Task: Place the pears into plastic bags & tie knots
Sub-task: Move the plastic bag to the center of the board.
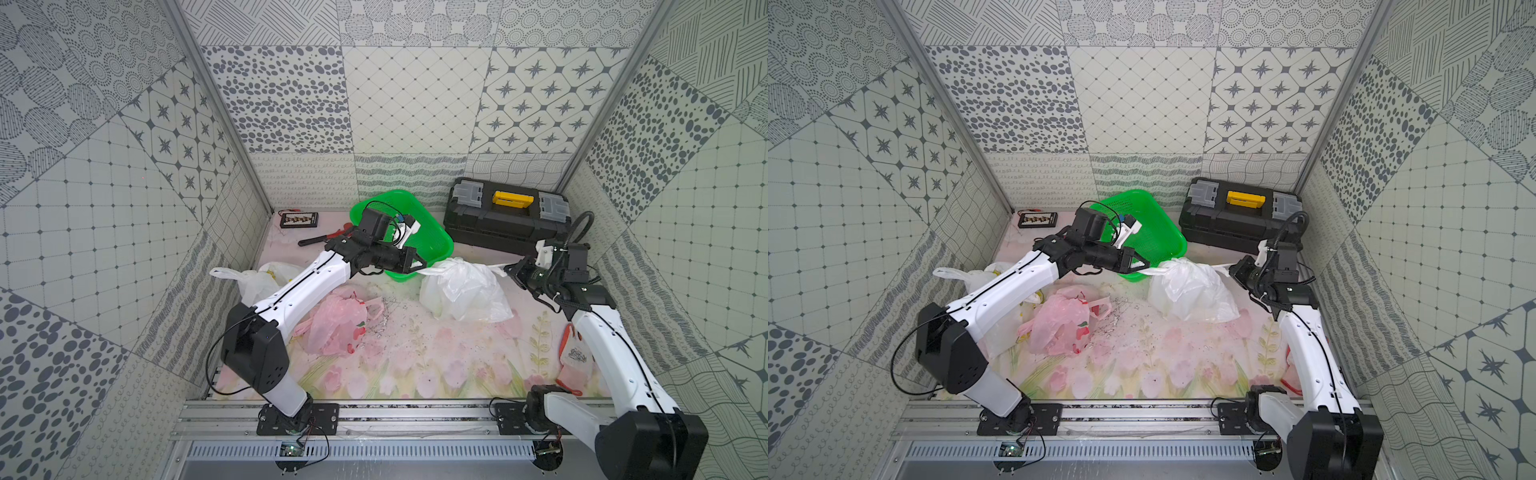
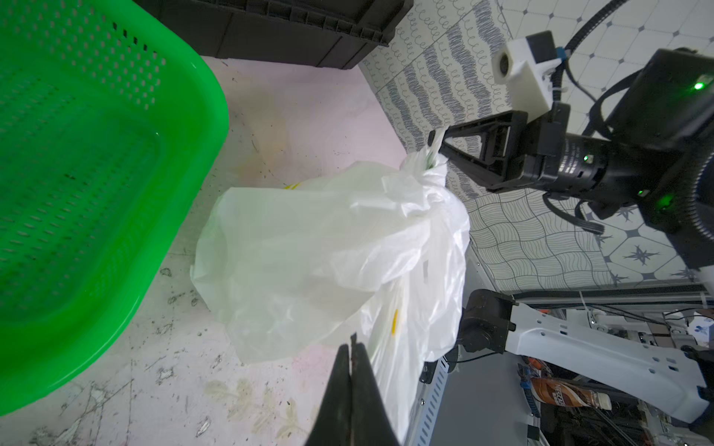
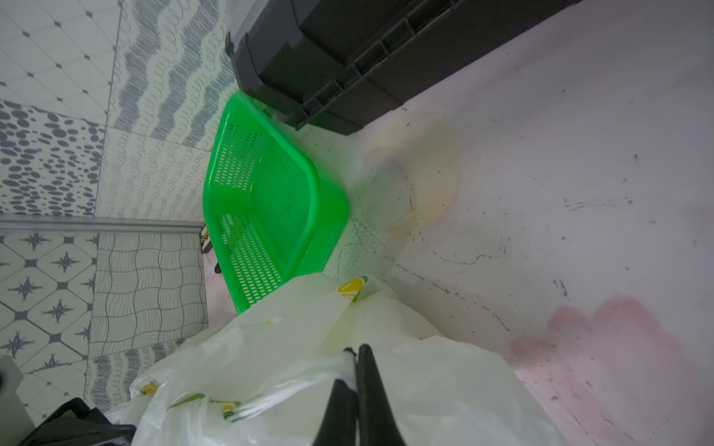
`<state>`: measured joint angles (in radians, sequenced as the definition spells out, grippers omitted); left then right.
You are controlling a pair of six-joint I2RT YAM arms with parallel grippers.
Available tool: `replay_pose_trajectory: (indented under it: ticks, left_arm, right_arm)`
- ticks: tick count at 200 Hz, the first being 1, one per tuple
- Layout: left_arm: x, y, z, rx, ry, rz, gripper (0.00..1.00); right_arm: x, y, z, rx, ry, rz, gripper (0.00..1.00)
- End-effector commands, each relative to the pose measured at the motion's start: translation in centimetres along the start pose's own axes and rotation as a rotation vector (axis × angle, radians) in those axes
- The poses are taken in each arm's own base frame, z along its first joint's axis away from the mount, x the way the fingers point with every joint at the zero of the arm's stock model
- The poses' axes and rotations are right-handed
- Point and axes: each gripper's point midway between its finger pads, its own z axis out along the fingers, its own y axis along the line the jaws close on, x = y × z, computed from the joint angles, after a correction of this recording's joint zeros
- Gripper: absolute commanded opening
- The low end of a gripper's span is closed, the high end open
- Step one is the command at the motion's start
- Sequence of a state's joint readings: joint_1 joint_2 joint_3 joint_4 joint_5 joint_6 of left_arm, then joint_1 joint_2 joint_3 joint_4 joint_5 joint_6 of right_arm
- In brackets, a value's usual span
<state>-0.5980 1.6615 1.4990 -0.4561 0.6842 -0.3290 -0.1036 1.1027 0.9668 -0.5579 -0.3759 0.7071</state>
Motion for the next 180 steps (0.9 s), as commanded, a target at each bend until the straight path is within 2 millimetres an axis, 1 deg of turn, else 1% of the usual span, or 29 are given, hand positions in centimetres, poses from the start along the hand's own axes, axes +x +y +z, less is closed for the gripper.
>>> replay_pose_trajectory:
  ticks: [1, 15, 22, 27, 35, 45, 53, 63, 72, 81, 88, 93, 99, 107, 112, 119, 126, 133, 150, 160, 168, 180]
  left_arm:
    - [-2.7, 0.2, 2.6, -0.009, 0.004, -0.004, 0.00]
    - [-3.4, 0.8, 4.4, 0.004, 0.021, -0.020, 0.00]
    - [-3.5, 1.4, 5.3, 0.000, 0.036, -0.040, 0.00]
    - [-3.6, 1.4, 6.0, 0.011, 0.048, -0.043, 0.03]
    - [-3.4, 1.1, 6.9, 0.035, 0.072, -0.041, 0.10]
    - [-3.3, 1.0, 7.8, 0.033, 0.092, -0.040, 0.25]
    - [-3.2, 0.7, 7.9, 0.029, 0.101, -0.031, 0.33]
    - [-3.1, 0.6, 7.6, 0.014, 0.101, -0.017, 0.40]
    - [-2.9, 0.7, 6.8, -0.018, 0.093, 0.002, 0.44]
    - [-2.6, 1.0, 5.7, -0.068, 0.085, 0.029, 0.47]
    - [-2.2, 1.5, 4.7, -0.115, 0.083, 0.044, 0.48]
    - [-1.9, 1.8, 3.9, -0.147, 0.081, 0.053, 0.49]
    - [-1.6, 2.1, 3.0, -0.181, 0.078, 0.060, 0.49]
    - [-1.1, 2.5, 1.7, -0.218, 0.074, 0.068, 0.50]
    - [-0.7, 2.7, 0.9, -0.238, 0.073, 0.077, 0.51]
    - [-0.3, 2.8, -0.3, -0.269, 0.067, 0.091, 0.52]
    - [0.0, 3.1, -1.6, -0.314, 0.055, 0.105, 0.52]
    - [0.3, 3.3, -2.9, -0.360, 0.040, 0.123, 0.53]
    - [0.7, 3.9, -6.1, -0.477, -0.013, 0.167, 0.55]
    - [1.2, 4.4, -7.9, -0.541, -0.044, 0.186, 0.56]
    - [1.5, 4.6, -9.2, -0.577, -0.072, 0.203, 0.57]
    - [2.1, 4.8, -11.0, -0.611, -0.106, 0.213, 0.58]
  right_arm:
    - [-7.7, -3.6, -2.4, 0.181, -0.269, 0.053, 0.00]
    - [-9.6, -4.8, -3.3, 0.233, -0.327, 0.067, 0.00]
    - [-10.1, -5.4, -3.5, 0.252, -0.344, 0.075, 0.00]
    - [-10.3, -5.8, -3.5, 0.262, -0.348, 0.079, 0.00]
    - [-10.5, -6.3, -3.3, 0.273, -0.351, 0.080, 0.00]
    - [-10.6, -6.9, -3.2, 0.292, -0.351, 0.070, 0.00]
    - [-10.9, -7.3, -3.3, 0.312, -0.354, 0.058, 0.00]
    - [-11.1, -8.1, -3.7, 0.337, -0.361, 0.052, 0.00]
    - [-11.3, -8.6, -4.2, 0.356, -0.370, 0.047, 0.00]
    - [-11.4, -8.8, -4.6, 0.376, -0.379, 0.036, 0.00]
    - [-11.4, -8.7, -5.0, 0.380, -0.388, 0.028, 0.05]
    - [-11.4, -8.6, -5.1, 0.375, -0.392, 0.028, 0.11]
    - [-11.3, -8.1, -5.1, 0.359, -0.390, 0.020, 0.22]
    - [-10.9, -7.1, -5.0, 0.349, -0.377, -0.019, 0.35]
    - [-10.6, -6.2, -4.8, 0.350, -0.361, -0.066, 0.43]
    - [-10.1, -4.8, -4.6, 0.362, -0.340, -0.135, 0.51]
    - [-9.4, -3.6, -4.4, 0.374, -0.316, -0.195, 0.56]
    - [-8.8, -2.6, -4.3, 0.385, -0.299, -0.245, 0.59]
    - [-7.8, -0.4, -4.9, 0.414, -0.313, -0.336, 0.60]
    - [-7.4, 0.4, -5.5, 0.457, -0.336, -0.398, 0.61]
    - [-7.3, 0.8, -5.9, 0.524, -0.351, -0.474, 0.62]
    - [-7.1, 1.1, -5.9, 0.620, -0.346, -0.580, 0.65]
